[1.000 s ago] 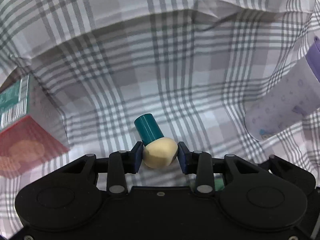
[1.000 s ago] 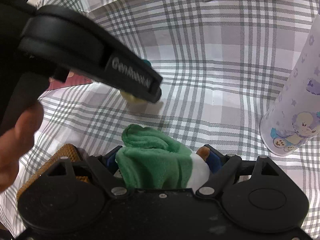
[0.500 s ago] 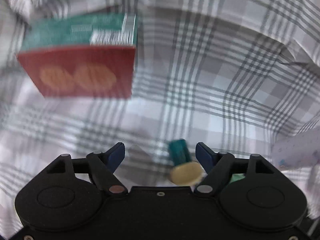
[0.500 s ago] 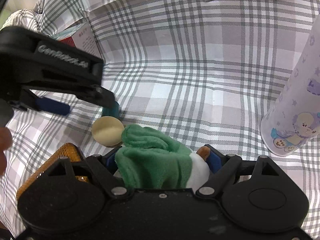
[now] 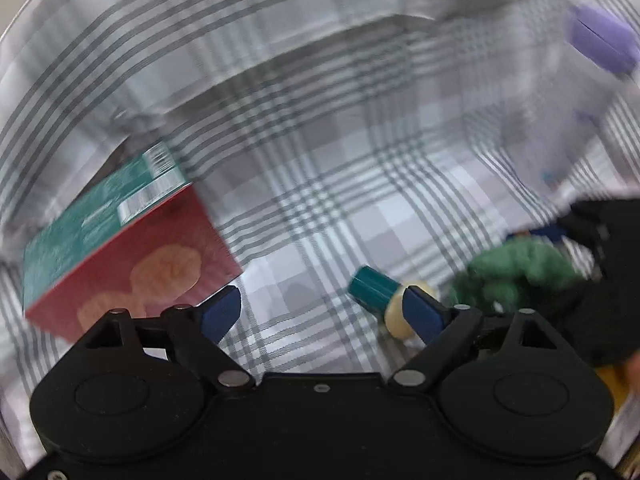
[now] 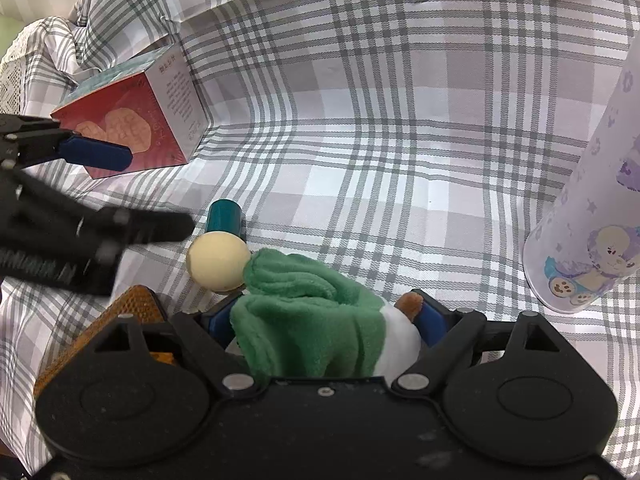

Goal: Organize soft objects
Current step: 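Lift the teal stick with the left tool while the right tool holds the plush, then carry the stick and plush to the basket and release both inside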

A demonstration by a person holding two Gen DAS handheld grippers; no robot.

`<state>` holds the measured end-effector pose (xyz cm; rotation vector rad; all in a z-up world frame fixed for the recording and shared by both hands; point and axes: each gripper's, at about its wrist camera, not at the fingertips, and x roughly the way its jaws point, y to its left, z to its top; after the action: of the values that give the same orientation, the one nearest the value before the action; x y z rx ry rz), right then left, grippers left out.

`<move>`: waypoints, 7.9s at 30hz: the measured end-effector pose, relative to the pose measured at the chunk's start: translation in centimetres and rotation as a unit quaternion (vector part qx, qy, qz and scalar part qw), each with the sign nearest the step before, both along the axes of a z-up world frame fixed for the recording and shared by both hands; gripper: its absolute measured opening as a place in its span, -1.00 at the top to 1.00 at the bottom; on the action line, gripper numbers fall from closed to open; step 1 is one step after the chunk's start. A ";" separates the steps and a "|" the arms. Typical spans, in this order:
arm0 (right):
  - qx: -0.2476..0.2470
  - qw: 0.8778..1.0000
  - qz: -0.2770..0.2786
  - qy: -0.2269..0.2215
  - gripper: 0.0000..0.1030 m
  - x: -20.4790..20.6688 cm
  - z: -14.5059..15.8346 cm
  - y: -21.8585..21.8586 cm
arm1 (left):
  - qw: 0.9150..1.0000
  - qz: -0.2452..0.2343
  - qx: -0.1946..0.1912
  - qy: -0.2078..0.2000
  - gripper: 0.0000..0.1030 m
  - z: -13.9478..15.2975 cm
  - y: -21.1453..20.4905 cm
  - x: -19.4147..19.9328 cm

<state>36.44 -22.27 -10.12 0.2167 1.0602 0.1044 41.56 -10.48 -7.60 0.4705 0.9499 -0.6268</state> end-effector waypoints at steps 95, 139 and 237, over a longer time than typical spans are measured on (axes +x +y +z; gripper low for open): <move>0.035 0.997 -0.067 0.000 -0.41 -3.5 3.4 -3.7 | 0.951 0.301 -0.012 0.071 -0.37 1.0 4.7 1.7; 0.033 0.996 -0.060 -0.050 -0.42 -6.0 4.8 -4.9 | 0.994 0.097 0.021 0.036 -0.46 -2.0 -4.5 -1.1; 0.008 0.989 -0.136 -0.054 -0.68 -40.8 13.2 4.2 | 0.957 0.280 -0.014 0.072 -0.41 4.6 8.5 -38.8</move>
<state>-4.39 -18.07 3.12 0.3640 0.9134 -0.1214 2.71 -1.94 -2.97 0.1139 1.1506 -0.1586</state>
